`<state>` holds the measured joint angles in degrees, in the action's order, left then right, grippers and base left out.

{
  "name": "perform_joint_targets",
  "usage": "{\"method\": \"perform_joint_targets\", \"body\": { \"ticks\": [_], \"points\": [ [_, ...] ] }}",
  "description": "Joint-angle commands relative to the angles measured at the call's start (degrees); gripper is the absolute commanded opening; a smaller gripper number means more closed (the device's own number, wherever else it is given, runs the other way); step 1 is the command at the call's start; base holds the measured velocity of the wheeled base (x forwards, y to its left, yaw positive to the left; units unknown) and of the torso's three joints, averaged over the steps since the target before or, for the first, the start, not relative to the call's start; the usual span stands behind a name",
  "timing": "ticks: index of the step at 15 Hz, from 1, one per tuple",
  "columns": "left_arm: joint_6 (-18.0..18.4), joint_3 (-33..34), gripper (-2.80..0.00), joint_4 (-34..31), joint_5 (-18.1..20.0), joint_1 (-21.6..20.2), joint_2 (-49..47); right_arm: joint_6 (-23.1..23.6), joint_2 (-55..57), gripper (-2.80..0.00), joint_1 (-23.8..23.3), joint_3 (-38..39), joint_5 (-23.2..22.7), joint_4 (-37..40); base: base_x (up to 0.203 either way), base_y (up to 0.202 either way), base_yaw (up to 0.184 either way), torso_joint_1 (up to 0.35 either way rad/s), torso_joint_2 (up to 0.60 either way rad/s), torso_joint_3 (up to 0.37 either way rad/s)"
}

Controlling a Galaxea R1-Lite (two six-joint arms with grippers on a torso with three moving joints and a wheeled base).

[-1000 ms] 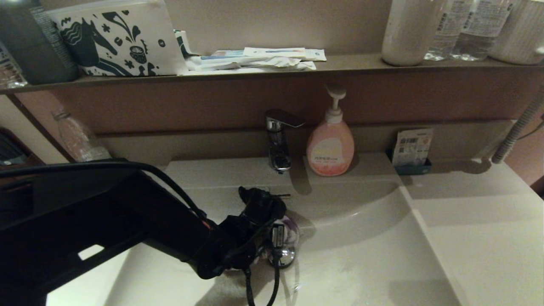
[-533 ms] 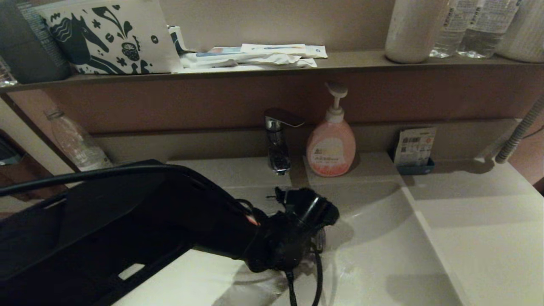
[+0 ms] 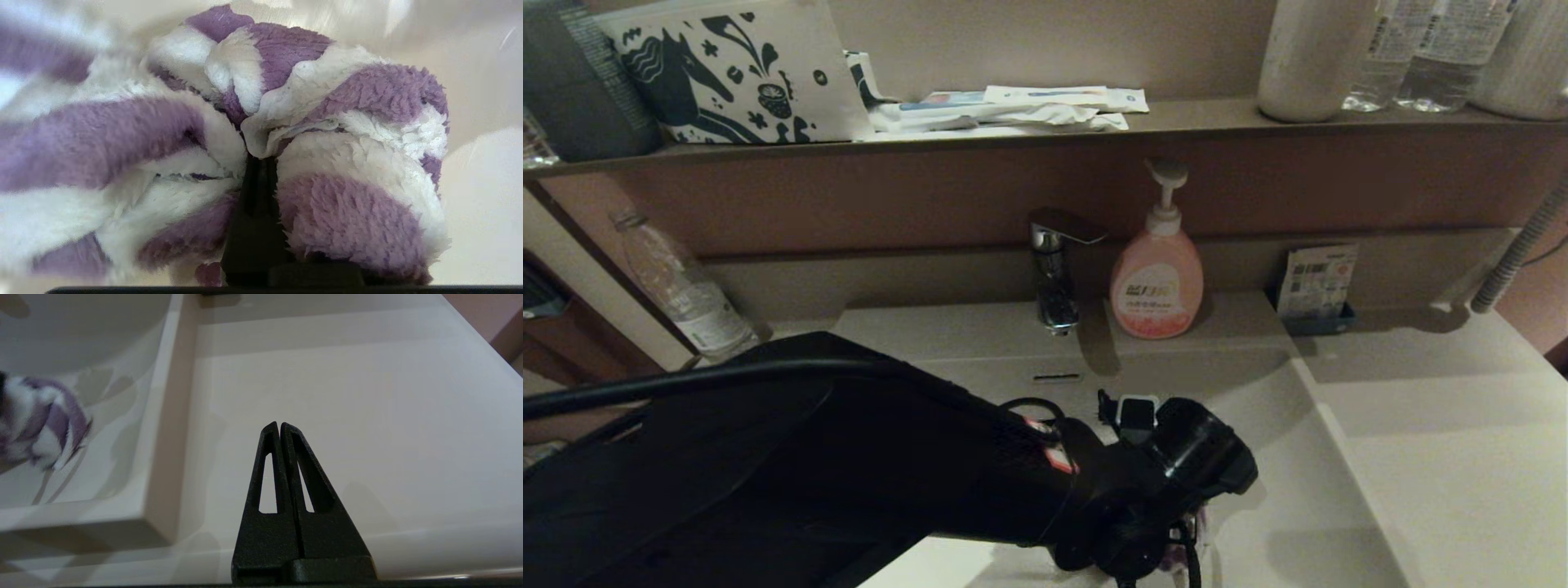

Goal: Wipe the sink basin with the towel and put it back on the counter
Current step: Wipe the sink

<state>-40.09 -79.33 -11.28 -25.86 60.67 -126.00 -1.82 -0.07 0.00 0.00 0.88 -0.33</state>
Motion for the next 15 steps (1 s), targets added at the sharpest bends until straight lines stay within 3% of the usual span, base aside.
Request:
{"method": "perform_joint_targets", "body": {
  "ticks": [1, 9, 13, 15],
  "points": [
    [-2.1, 1.5, -2.8, -3.5, -0.3, 1.5, 2.9, 0.0, 0.1, -2.8, 0.0, 0.0, 0.0, 0.0, 0.0, 0.0, 0.0, 0.0, 0.0, 0.0],
    [-7.8, 17.9, -2.8, -6.5, -0.5, 4.7, 13.0, 0.0, 0.1, -2.8, 0.0, 0.0, 0.0, 0.0, 0.0, 0.0, 0.0, 0.0, 0.0, 0.0],
    [-7.5, 23.0, -2.8, -6.7, -2.7, 2.2, 23.9, 0.0, 0.1, -2.8, 0.0, 0.0, 0.0, 0.0, 0.0, 0.0, 0.0, 0.0, 0.0, 0.0],
    [-4.4, 25.4, -2.8, -6.6, -5.1, -1.0, 31.9, 0.0, 0.1, -2.8, 0.0, 0.0, 0.0, 0.0, 0.0, 0.0, 0.0, 0.0, 0.0, 0.0]
  ]
}}
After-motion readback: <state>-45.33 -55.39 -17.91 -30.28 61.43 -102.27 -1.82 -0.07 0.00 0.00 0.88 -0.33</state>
